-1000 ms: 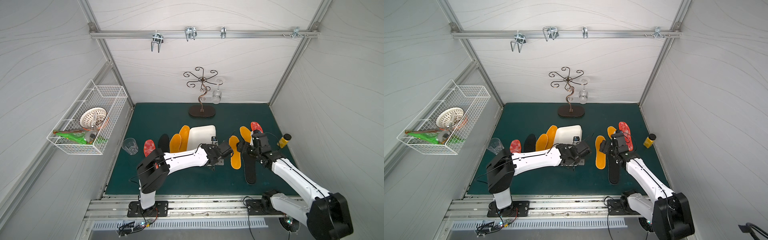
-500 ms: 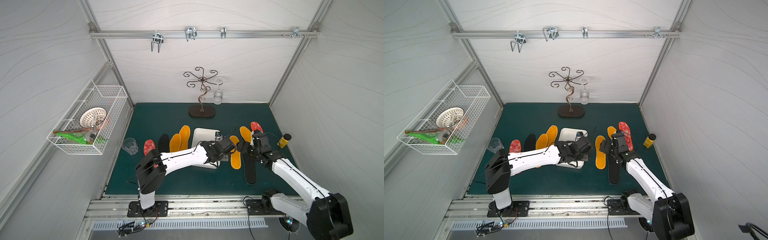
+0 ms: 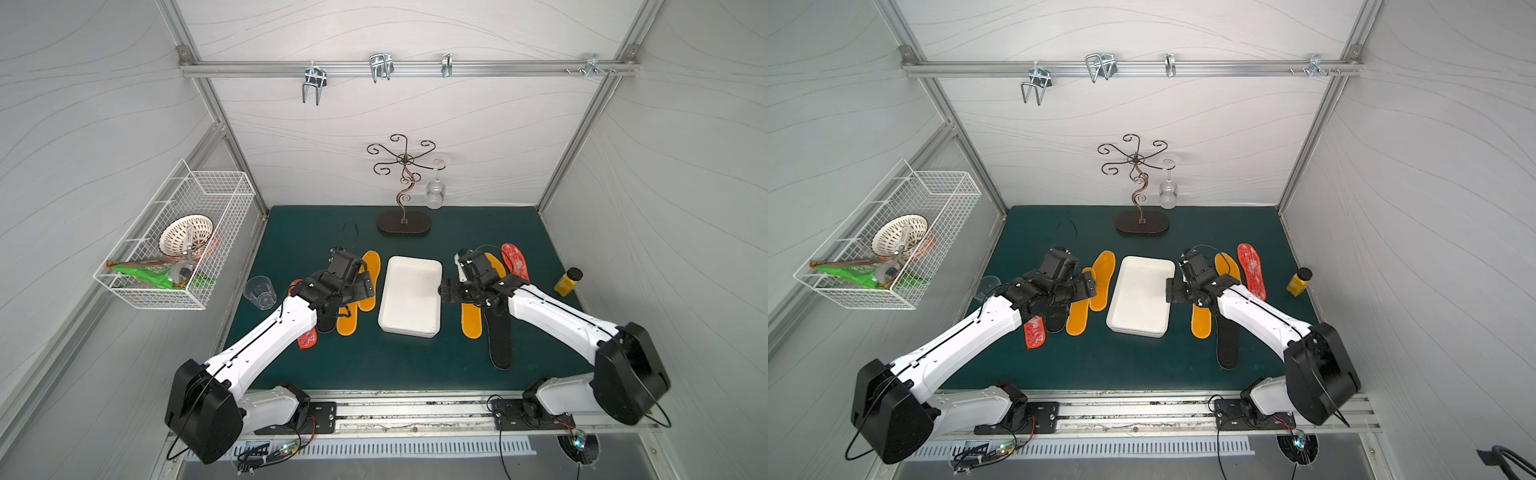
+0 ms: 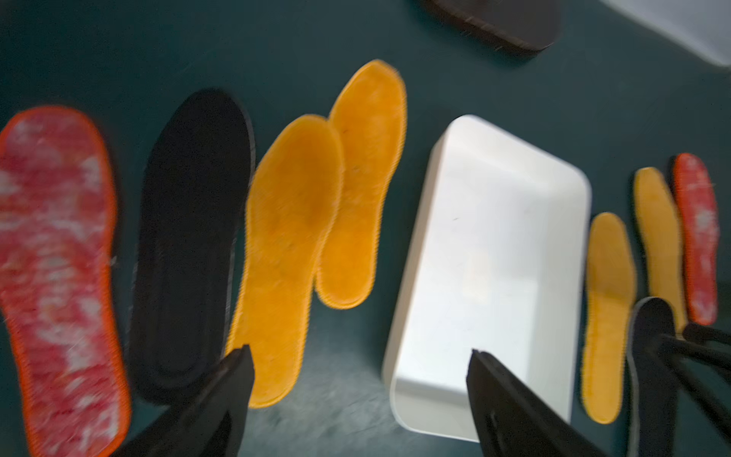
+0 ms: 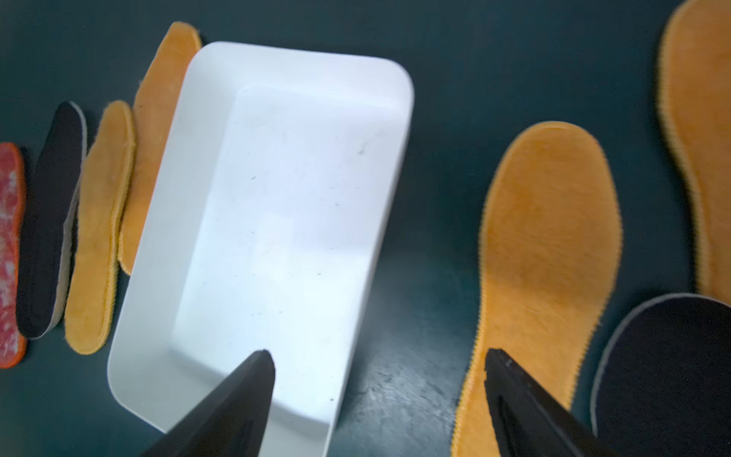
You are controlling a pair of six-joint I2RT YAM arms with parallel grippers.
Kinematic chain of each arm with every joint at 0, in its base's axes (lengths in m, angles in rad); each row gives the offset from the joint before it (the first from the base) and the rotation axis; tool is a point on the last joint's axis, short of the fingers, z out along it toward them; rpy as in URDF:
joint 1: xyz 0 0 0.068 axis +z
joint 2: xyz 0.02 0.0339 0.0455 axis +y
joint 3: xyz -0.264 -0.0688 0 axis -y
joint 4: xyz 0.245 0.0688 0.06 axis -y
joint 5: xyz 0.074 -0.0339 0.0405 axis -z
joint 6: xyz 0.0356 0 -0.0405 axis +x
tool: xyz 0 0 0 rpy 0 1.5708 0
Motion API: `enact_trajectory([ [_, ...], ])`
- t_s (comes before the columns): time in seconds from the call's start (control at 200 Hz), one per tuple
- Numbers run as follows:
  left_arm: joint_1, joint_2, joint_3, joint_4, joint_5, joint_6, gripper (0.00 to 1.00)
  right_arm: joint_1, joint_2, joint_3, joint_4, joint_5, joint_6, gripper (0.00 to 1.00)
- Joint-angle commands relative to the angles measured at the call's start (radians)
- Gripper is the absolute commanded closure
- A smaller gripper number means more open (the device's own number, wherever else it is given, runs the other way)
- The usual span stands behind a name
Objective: Put the insoles into the storage box
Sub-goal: Place the storage box at the center of the board.
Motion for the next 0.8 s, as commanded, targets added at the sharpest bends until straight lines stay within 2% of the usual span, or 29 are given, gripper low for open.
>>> enact_trajectory([
  [0.0, 0.017, -0.052, -0.050, -0.042, 0.051, 0.033, 0.10, 0.004, 0.077, 0.043, -0.073, 0.014, 0.028, 0.15],
  [0.255, 0.017, -0.066, -0.118, -0.011, 0.059, 0.004, 0.10, 0.030, 0.272, 0.175, -0.143, 0.016, 0.035, 0.20],
  [0.48, 0.017, -0.034, -0.131, 0.015, 0.070, -0.008, 0.10, 0.045, 0.359, 0.245, -0.158, 0.034, -0.008, 0.38],
  [0.64, 0.017, -0.018, -0.127, 0.017, 0.066, -0.013, 0.10, 0.050, 0.408, 0.260, -0.162, 0.042, -0.014, 0.48],
  [0.795, 0.018, -0.027, -0.128, 0.017, 0.056, -0.010, 0.10, 0.056, 0.413, 0.262, -0.168, 0.053, -0.025, 0.68],
])
